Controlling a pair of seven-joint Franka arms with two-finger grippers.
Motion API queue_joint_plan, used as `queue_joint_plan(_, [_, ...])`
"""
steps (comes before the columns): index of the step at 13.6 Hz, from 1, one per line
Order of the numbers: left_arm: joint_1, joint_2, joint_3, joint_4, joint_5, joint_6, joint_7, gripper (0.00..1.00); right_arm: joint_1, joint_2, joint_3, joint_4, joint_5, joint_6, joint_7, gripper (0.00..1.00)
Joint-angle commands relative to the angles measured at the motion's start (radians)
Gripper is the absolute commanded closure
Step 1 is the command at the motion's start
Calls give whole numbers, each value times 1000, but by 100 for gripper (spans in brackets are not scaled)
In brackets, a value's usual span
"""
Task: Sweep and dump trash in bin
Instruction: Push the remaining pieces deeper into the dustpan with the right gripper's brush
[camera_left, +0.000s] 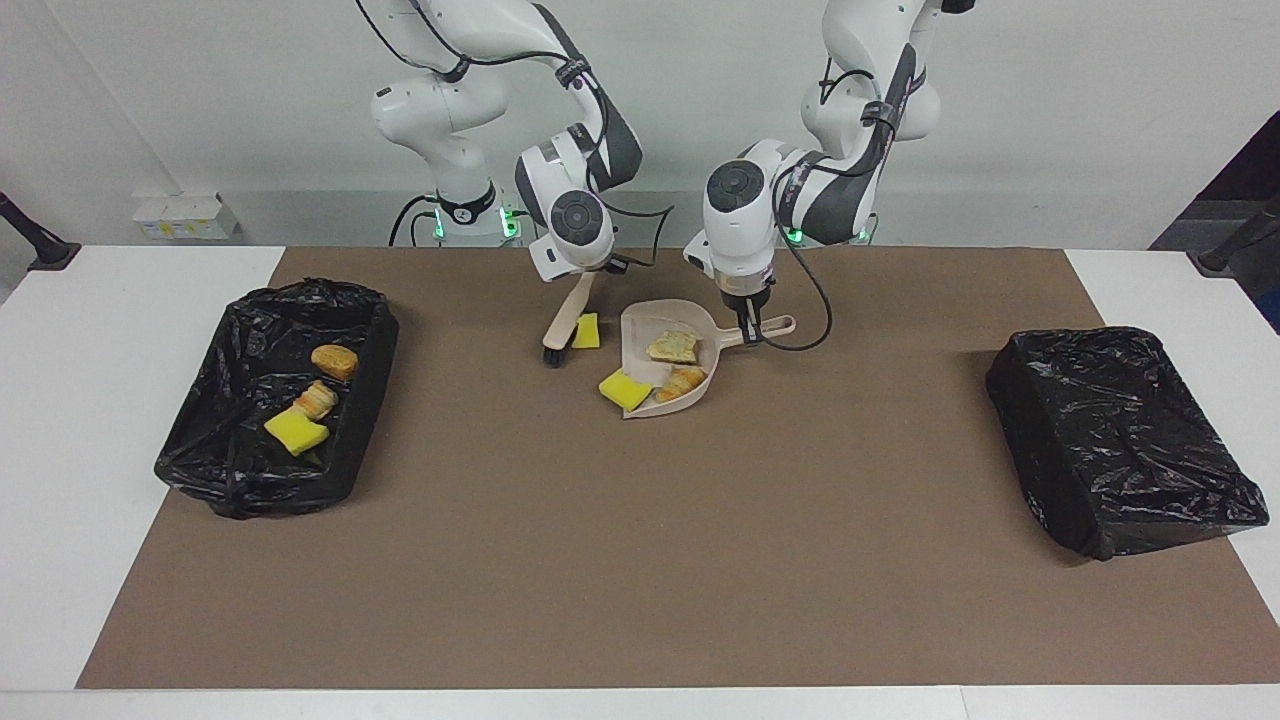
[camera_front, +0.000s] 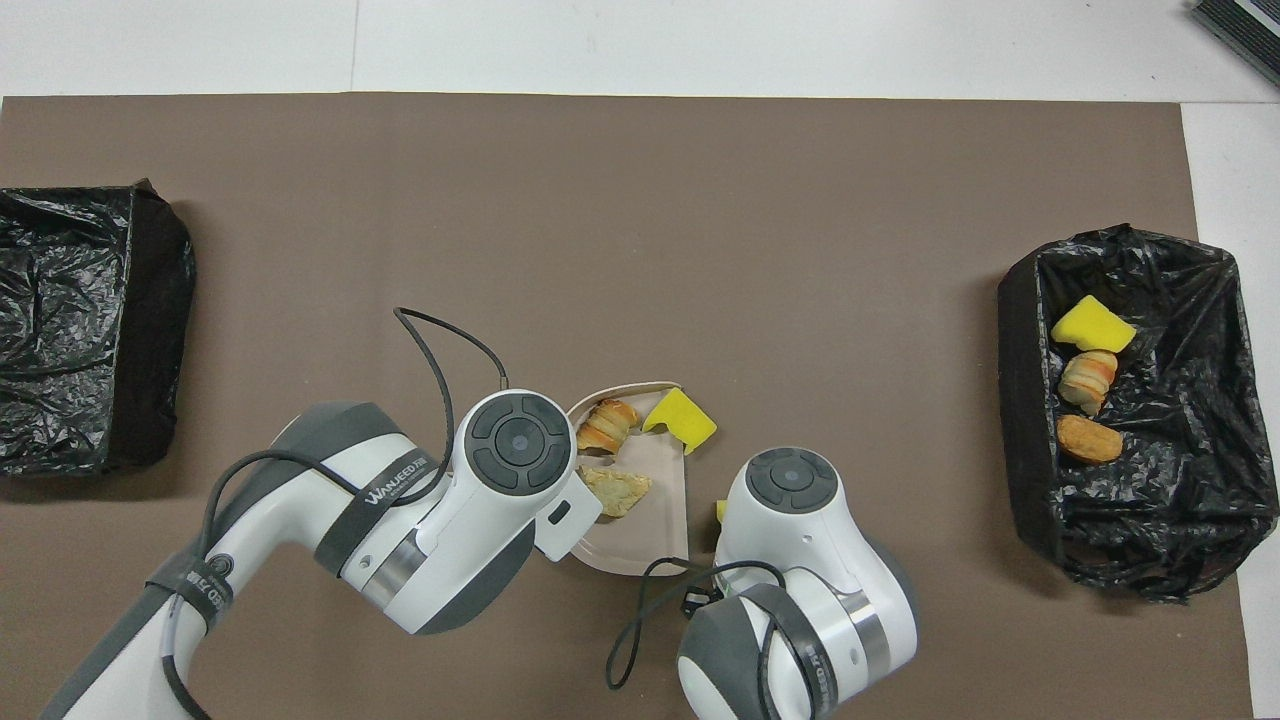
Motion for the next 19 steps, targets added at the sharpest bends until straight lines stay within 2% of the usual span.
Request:
queue_joint_plan(1, [-2,-25,3,-33,4,32,-21,100,-9,70,8,113,17,-7,-147,100])
queue_joint_plan(6, [-2,-29,1,-41,4,39,-24,100,28,96,8,156,233,94,-321,100])
queue_joint_plan(7, [-2,-31,1,-48,4,44,-27,100,46,90,8,154,235,81,-367,100])
queue_joint_plan(9, [-3,-31,1,-51,4,44,-63,100,37,81,4,145,221,-12,-430,100])
queue_joint_plan(11, [-2,-32,1,-51,4,44,-67,100,31,35,1,107,162,-105,-418,100])
queue_joint_plan(13, [-2,-32,2,-51,4,41,-66,100,22,6,1,81,137,-111,-404,100])
queue_joint_plan(19, [21,-25,9,-48,-22,46,-54,100,-59,-65,-1,96,42,-214,-390,100])
